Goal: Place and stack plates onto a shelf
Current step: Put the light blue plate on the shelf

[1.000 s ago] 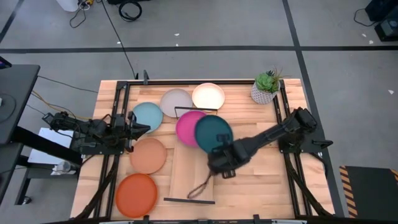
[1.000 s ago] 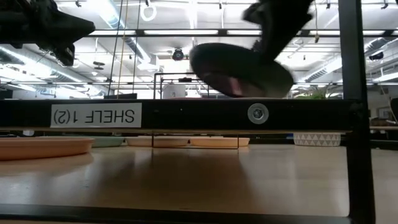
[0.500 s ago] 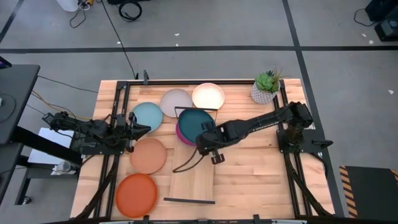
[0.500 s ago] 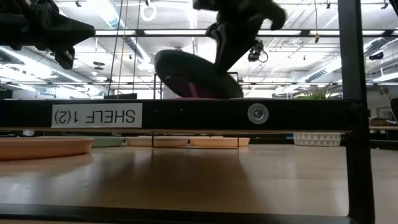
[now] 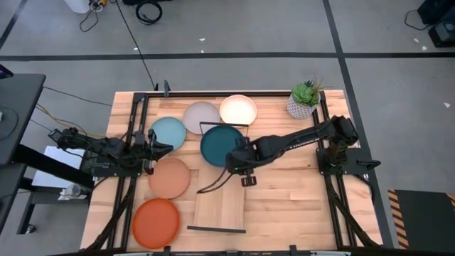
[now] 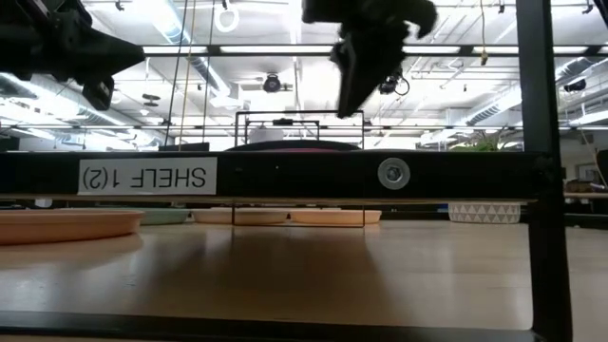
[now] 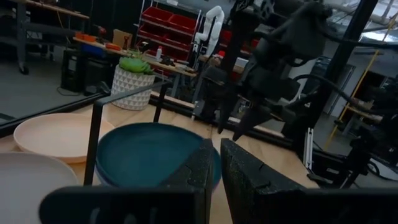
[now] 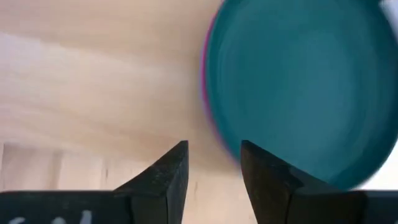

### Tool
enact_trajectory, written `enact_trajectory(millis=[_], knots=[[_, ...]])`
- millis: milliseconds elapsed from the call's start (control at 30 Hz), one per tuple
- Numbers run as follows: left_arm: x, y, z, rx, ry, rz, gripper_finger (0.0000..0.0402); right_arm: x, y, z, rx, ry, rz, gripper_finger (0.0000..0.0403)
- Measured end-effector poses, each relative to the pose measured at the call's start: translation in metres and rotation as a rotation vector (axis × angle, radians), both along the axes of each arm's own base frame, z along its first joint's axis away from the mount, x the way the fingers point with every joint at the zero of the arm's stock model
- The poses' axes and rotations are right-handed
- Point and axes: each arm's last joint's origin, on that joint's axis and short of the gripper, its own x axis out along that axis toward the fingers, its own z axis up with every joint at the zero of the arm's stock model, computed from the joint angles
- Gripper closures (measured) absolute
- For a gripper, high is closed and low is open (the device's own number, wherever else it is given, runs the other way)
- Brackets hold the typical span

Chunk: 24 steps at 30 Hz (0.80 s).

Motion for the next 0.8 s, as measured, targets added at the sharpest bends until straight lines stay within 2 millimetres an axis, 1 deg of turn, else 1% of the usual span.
enact_trajectory(millis=[167,267,433,567,667,800], knots=[[0.0,0.0,-0.001,0.012,0.013,0.0,0.0363,-0.015,0.016,-0.014,-0.044,0.038,-0.07,0.0257],[0.0,0.0,-0.002,0.014,0.018,0.001,0.0363,-0.027,0.03,-0.018,-0.083,0.006,-0.078,0.0257],[0.0,0.0,-0.002,0.014,0.019,0.001,0.0363,-0.052,0.047,-0.038,-0.126,-0.054,-0.061,0.0257],[0.0,0.0,-0.001,0.013,0.016,0.002,0.0363,-0.069,0.051,-0.057,-0.148,-0.148,-0.064,0.0257],[-0.001,0.001,0.003,-0.007,-0.032,0.04,0.0363,-0.077,0.049,-0.07,-0.146,-0.212,-0.067,0.0257],[-0.001,0.002,0.004,-0.012,-0.042,0.047,0.0363,-0.087,0.045,-0.086,-0.156,-0.277,-0.042,0.0257]])
